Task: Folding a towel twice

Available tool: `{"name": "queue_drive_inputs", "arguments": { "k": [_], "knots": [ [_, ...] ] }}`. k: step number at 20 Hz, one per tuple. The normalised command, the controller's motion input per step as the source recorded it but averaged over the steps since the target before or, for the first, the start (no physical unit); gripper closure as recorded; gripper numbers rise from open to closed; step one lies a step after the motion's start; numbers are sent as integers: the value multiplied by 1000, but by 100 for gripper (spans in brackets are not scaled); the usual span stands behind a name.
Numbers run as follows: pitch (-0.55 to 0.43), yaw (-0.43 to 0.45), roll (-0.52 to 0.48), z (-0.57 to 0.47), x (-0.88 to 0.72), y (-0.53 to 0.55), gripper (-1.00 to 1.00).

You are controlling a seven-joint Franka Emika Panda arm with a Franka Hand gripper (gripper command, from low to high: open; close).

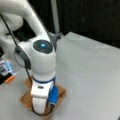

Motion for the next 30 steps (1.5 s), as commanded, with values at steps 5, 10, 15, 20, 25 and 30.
{"name": "queue_drive_inputs", "arguments": {
  "k": [5, 10, 15, 20, 25, 30],
  "knots": [
    [-95, 30, 175, -53, 169, -193, 100],
    [-56, 18, 127, -8, 220, -200, 100],
    [-34, -3, 125, -8, 220, -214, 100],
    [-32, -18, 139, 7, 203, -206, 100],
    [-30, -23, 172, -7, 184, -208, 100],
    [-17, -13, 221, -3, 178, -199, -100]
  ]
}}
